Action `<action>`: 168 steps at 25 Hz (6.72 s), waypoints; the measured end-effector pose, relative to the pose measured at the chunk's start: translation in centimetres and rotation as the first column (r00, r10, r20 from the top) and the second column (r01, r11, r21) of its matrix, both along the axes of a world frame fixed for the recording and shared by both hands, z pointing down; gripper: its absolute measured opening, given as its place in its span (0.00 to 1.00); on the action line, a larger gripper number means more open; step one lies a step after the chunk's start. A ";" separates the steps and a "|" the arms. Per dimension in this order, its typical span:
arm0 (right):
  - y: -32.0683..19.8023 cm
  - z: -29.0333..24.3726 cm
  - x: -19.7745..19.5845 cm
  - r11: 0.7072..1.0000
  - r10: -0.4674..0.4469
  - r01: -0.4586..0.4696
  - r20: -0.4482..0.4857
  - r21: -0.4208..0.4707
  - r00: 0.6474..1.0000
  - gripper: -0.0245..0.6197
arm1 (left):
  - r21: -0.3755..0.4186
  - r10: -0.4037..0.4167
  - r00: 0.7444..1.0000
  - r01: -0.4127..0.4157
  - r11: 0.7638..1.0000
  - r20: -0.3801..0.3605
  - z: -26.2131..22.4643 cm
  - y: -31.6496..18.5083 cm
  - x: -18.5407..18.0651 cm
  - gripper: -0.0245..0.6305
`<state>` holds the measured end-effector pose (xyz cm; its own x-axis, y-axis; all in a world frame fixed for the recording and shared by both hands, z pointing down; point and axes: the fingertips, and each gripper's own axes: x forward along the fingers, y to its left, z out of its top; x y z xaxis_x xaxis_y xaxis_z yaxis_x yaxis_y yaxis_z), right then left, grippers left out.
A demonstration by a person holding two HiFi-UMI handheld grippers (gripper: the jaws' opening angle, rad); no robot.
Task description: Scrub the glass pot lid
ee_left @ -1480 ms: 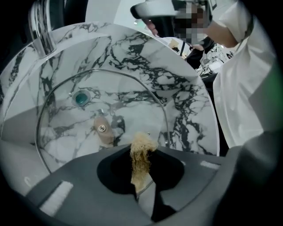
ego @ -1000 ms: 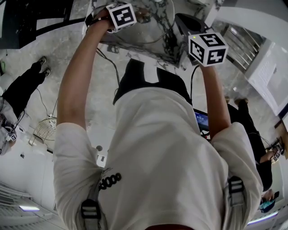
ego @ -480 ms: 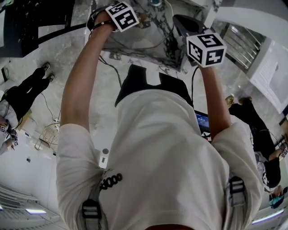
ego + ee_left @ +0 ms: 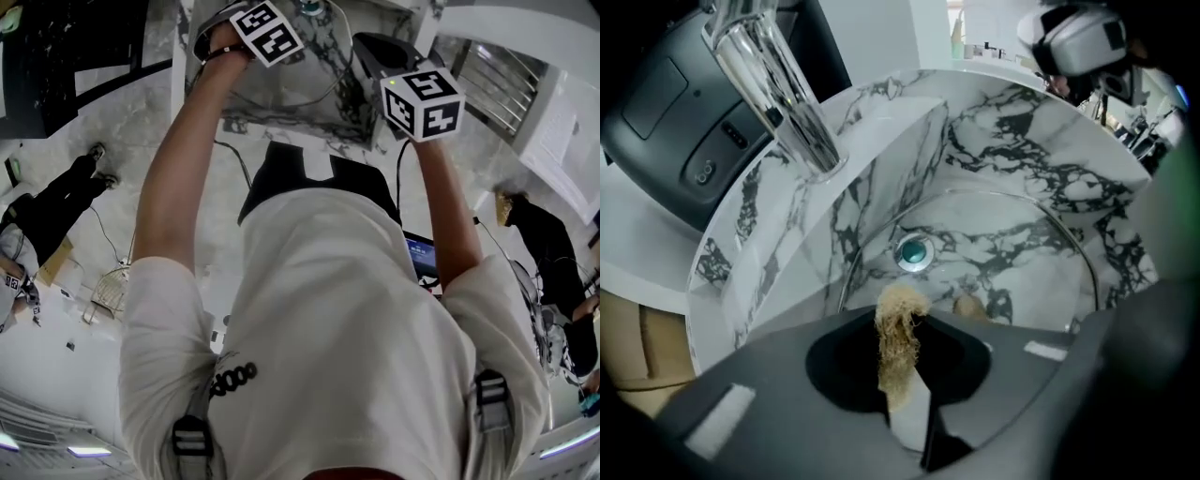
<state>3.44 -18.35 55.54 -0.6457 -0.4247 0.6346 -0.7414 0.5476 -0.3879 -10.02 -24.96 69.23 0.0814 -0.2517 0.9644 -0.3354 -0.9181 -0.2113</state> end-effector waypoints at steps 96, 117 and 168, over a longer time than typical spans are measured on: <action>9.1 -3.6 0.4 0.993 0.114 -0.117 -0.108 -0.014 0.988 0.04 | -0.444 0.096 0.964 -0.201 0.873 -0.249 -0.4 17.8 2.8 0.11; 6.6 -15.9 1.9 0.955 0.149 -0.111 -0.120 0.276 0.982 0.04 | 0.102 0.074 0.787 -0.014 0.995 -0.613 -18.8 10.4 2.9 0.12; 1.2 -41.0 -0.7 0.650 0.110 -0.058 -0.018 0.757 0.994 0.04 | 0.595 0.336 0.521 0.481 0.644 -0.785 -55.0 6.6 -0.8 0.12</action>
<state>2.73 -17.15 14.55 -0.5565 -0.8243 0.1040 -0.8057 0.5660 0.1749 -10.77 -18.40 14.21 0.6012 -0.7978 -0.0461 -0.7655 -0.5584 -0.3198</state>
